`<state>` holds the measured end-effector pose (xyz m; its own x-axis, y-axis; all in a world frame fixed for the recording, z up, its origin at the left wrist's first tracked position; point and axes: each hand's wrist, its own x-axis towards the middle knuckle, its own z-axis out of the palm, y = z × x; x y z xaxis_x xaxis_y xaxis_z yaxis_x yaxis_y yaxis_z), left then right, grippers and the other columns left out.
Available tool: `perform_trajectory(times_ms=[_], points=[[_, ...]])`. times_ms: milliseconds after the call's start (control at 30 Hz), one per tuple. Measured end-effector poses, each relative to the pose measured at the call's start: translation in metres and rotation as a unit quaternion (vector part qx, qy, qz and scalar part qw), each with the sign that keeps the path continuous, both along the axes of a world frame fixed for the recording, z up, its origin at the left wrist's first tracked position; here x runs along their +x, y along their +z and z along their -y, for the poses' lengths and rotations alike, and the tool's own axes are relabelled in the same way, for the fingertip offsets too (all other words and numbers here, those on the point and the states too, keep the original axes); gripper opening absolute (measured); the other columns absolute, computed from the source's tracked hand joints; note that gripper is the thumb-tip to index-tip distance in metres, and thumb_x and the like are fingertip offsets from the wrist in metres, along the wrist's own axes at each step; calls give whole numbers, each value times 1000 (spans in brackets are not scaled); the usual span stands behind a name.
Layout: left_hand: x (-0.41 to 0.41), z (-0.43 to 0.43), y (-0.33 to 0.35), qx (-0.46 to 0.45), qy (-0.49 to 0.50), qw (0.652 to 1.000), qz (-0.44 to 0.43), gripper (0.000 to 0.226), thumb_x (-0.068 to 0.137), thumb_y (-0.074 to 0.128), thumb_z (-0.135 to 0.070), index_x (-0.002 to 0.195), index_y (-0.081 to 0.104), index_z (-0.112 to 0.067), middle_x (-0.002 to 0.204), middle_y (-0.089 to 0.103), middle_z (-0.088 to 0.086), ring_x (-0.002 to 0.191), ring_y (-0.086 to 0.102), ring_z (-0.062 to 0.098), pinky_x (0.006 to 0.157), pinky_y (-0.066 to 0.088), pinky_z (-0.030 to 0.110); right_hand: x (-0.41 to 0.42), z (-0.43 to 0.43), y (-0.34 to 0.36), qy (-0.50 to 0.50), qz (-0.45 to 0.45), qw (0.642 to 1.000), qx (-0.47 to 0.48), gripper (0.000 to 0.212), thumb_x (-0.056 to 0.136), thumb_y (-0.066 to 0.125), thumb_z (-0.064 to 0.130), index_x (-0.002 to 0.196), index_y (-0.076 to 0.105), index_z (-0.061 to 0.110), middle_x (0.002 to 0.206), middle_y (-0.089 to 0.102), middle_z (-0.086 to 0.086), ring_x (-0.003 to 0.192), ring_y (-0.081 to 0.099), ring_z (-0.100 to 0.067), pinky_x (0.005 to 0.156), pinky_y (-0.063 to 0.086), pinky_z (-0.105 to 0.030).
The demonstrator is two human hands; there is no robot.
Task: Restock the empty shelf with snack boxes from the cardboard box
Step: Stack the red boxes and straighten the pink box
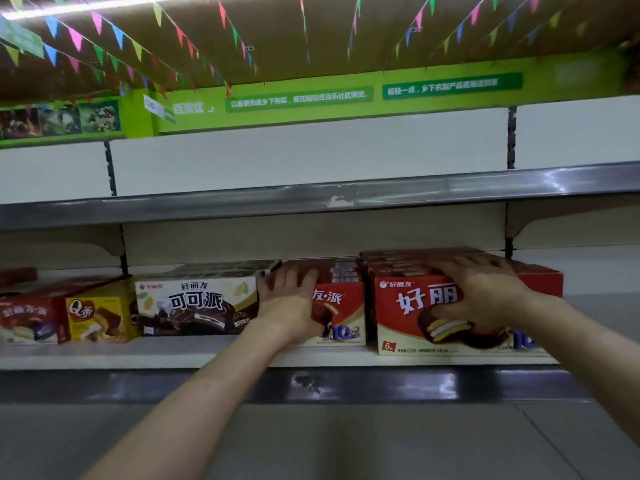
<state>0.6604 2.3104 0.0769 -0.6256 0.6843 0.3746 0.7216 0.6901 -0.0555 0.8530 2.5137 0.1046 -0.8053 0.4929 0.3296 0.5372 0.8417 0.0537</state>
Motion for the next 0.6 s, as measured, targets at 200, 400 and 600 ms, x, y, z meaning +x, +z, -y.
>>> perform_trajectory(times_ms=[200,400,600], points=[[59,-51,15,236,-227,920,216,72,82,71,-41,143,37,-27,136,53,1,125,51,22,105,44,40,1,5,-5,-23,-20,999,10,86,78,57,68,149,21,35,155,26,3,144,19,-22,117,7,-54],[68,-59,19,153,-121,976,102,54,95,56,-39,144,41,-24,145,47,7,140,32,29,116,17,44,39,-31,0,-55,-267,946,-172,73,79,45,74,138,43,31,139,50,-6,124,49,-29,110,30,-54],[83,-60,19,170,-142,968,121,51,93,63,-33,140,48,-21,137,54,4,128,49,24,108,36,35,42,-56,-15,-64,-425,815,-390,51,94,56,40,139,47,16,128,60,-16,99,63,-32,89,53,-45]])
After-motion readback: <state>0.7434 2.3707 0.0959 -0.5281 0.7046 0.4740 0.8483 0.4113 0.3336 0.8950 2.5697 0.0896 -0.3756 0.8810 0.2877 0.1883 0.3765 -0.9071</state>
